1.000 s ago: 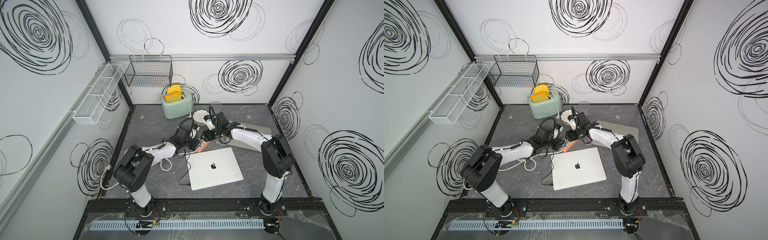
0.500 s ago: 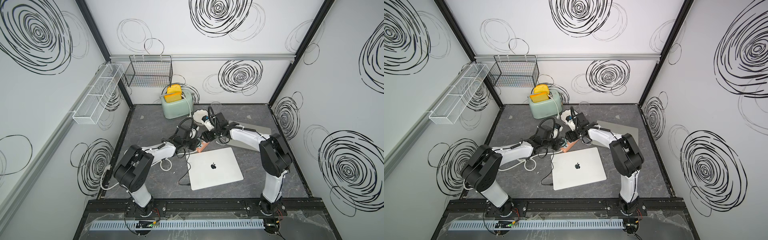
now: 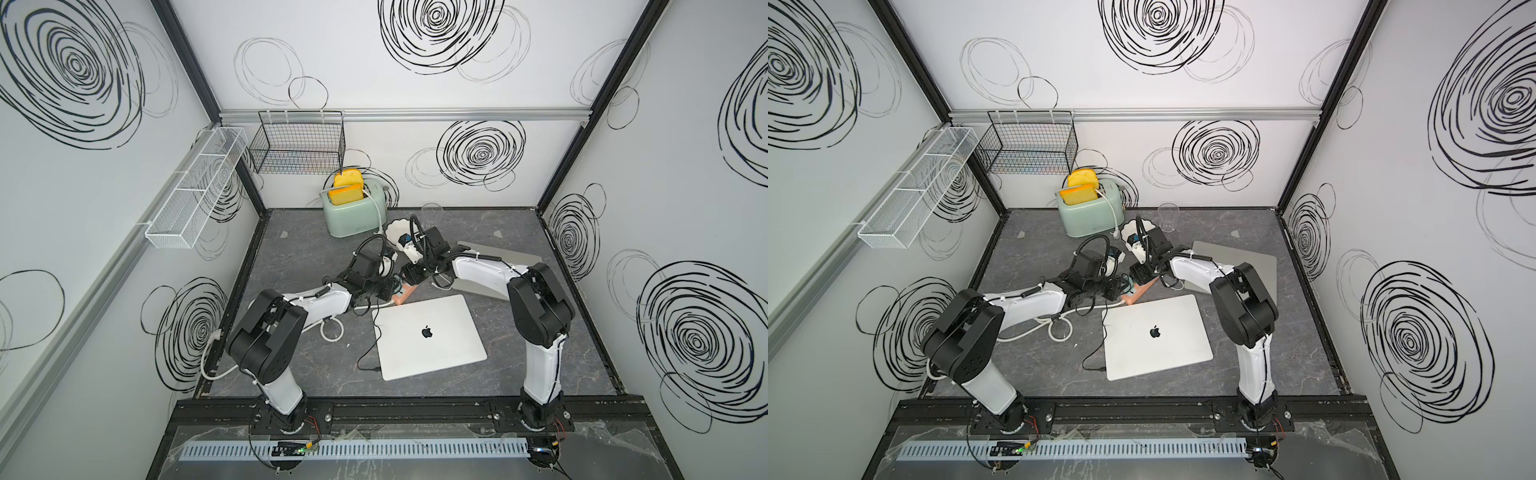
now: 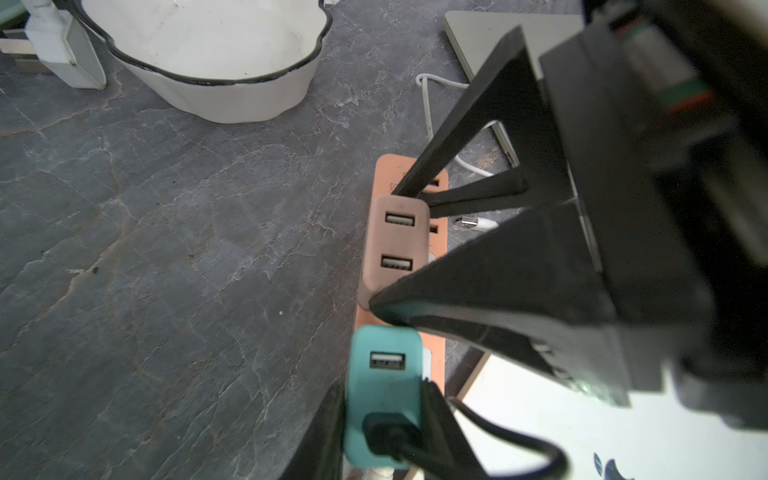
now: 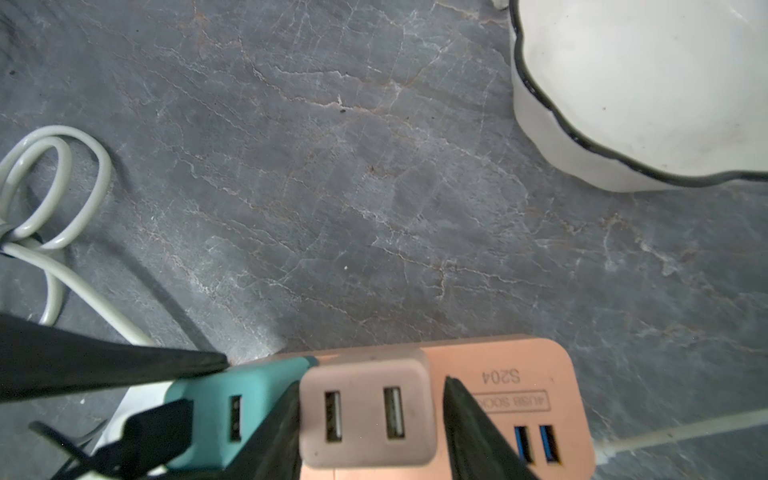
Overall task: Unplug the laptop charger
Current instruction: Remove the plug from the socket.
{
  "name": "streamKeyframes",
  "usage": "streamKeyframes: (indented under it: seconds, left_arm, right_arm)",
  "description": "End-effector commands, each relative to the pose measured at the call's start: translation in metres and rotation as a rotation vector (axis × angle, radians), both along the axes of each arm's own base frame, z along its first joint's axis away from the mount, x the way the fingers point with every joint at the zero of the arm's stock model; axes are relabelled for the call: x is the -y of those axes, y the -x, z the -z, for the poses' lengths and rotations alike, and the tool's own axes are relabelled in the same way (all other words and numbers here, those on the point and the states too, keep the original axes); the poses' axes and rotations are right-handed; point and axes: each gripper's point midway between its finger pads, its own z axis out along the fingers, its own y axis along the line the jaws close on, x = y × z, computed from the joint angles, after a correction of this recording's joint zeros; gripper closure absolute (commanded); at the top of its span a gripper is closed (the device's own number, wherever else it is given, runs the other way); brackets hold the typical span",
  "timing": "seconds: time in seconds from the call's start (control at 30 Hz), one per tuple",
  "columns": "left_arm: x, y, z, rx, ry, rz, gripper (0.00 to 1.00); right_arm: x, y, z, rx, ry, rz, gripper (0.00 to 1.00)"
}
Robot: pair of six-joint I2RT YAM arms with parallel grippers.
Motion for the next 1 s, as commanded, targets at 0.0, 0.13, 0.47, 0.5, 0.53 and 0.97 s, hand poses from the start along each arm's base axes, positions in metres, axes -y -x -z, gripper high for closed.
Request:
streamKeyframes:
  seconds: [0.0,0.13,0.47,0.5,0.53,0.97]
  left_arm:
    - [-0.006,0.029,0.041,-0.163,-0.043,0.024,0.9]
    - [-0.007,0.028,0.042,-0.165,-0.044,0.02,0.91]
    - [-0.008,0.029,0.05,-0.174,-0.075,0.023,0.93]
    - [-0.008,0.029,0.051,-0.171,-0.085,0.023,0.93]
    - [-0.008,0.03,0.052,-0.171,-0.091,0.025,0.93]
    - [-0.006,0.034,0.056,-0.177,-0.11,0.03,0.95]
  right_arm:
    - [-0.011,0.002,0.0,0.017,-0.007,-0.035,0.58]
    - [-0.013,0.005,-0.004,0.024,-0.01,-0.046,0.8]
    - [-0.024,0.016,-0.041,0.065,-0.111,-0.059,0.99]
    - [-0.026,0.014,-0.044,0.06,-0.132,-0.049,1.0]
    - [-0.028,0.013,-0.047,0.052,-0.145,-0.038,1.0]
    - [-0.03,0.01,-0.069,0.01,-0.312,0.005,1.0]
